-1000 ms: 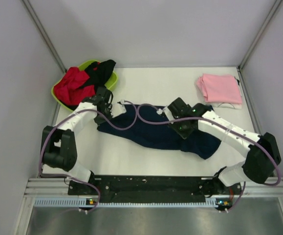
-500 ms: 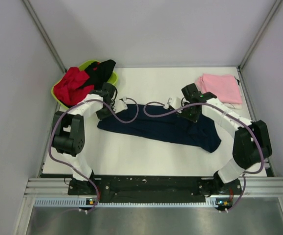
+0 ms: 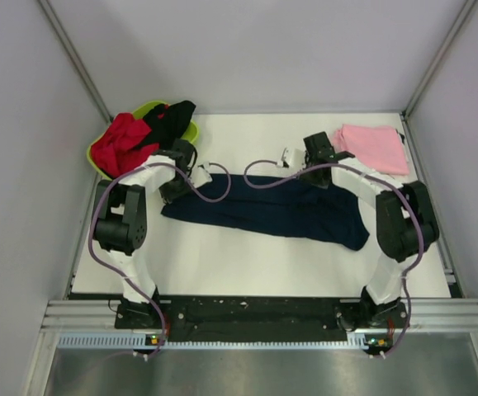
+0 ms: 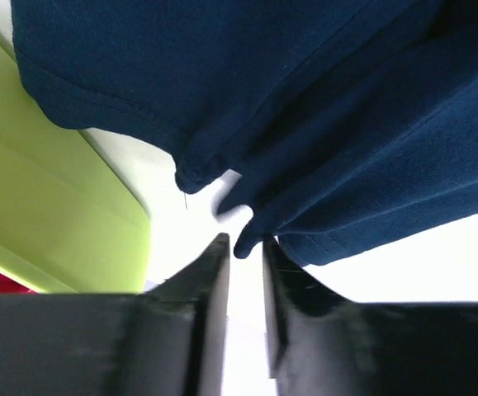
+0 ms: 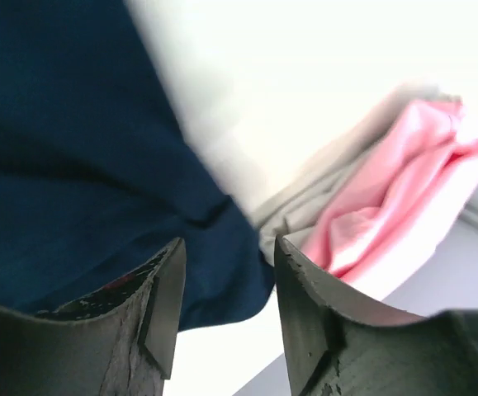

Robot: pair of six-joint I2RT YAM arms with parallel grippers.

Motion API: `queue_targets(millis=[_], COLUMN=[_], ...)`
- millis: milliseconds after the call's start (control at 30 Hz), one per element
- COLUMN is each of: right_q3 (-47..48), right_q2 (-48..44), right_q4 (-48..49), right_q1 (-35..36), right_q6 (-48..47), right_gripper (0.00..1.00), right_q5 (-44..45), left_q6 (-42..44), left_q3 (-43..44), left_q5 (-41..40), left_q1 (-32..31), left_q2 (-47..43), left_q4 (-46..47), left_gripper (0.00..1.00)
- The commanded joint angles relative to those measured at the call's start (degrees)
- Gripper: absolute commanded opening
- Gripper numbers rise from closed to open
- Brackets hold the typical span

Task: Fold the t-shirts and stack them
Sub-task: Fold the other side of the tshirt into a rectangle

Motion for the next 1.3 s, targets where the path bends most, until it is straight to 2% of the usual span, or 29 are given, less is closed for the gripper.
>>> queue_targets(millis=[0, 33, 100, 200, 300, 333, 400, 533, 567, 667, 833, 933, 1067, 1200, 1267], right_q3=[9.87, 11.72, 13.23, 9.74, 2.02, -0.88, -4.24, -6.36, -6.54, -6.63, -7.68, -9.34, -10.32, -10.76, -11.28], right_q2=[5.48, 5.31, 2.08, -5.48, -15.14, -17.08, -18.16, -13.78, -12.55, -9.47, -6.56, -5.07, -3.4, -3.3, -3.74], right_q4=[9.02, 6.83, 1.21, -3.82, -3.22, -2.17, -1.54, -0.67, -0.14, 0.83, 2.5, 5.04, 7.33, 8.04, 8.56], right_q1=[-3.12, -4.08, -5.76, -9.7, -15.5, -17.17, -18.5, -21.22, -21.41, -23.34, -23.52, -24.48, -25.8, -26.24, -26.33], right_q6=[12.38, 17.38, 27.13, 42.95, 56.67, 58.55, 60.14, 62.68, 63.91, 64.28, 64.98, 66.03, 67.18, 67.09, 66.83], right_gripper=[0.47, 0.47, 0.47, 0.47, 0.48, 0.49, 0.51, 0.53, 0.56, 0.57, 0.53, 0.47, 0.3, 0.05, 0.02], right_q5=[12.7, 12.81, 7.31, -5.43, -22.02, -26.43, -29.55, -34.54, -36.04, -34.4, -32.37, -34.11, -35.44, -35.0, -34.65], left_q6=[-2.01, -2.45, -3.33, -4.3, -5.09, -4.92, -3.78, -2.8, -3.5, -5.0, -8.6, -8.35, -6.32, -5.79, -8.06], left_q3=[0.78, 1.05, 2.19, 4.12, 7.45, 8.77, 10.79, 14.22, 15.02, 17.3, 26.96, 30.31, 31.28, 32.69, 33.39], left_q5=[-0.65, -1.09, -1.27, 2.32, 7.32, 9.17, 12.77, 24.19, 26.74, 31.24, 32.21, 33.79, 33.8, 32.22, 28.2], left_q1=[0.32, 0.32, 0.32, 0.06, -1.61, -2.75, -6.43, -17.41, -20.31, -28.04, -34.57, -36.24, -38.17, -39.41, -39.85], left_q2=[0.51, 0.43, -0.27, -3.08, -6.77, -7.56, -9.41, -9.34, -8.63, -5.13, 6.47, 11.31, 16.5, 20.37, 22.13], left_q4=[1.01, 1.45, 1.55, 0.41, -1.7, -1.79, -1.36, 4.25, 6.27, 13.56, 19.11, 21.32, 22.81, 24.21, 27.02], left_gripper=[0.33, 0.35, 0.37, 0.48, 0.51, 0.51, 0.52, 0.48, 0.46, 0.46, 0.48, 0.5, 0.55, 0.57, 0.57])
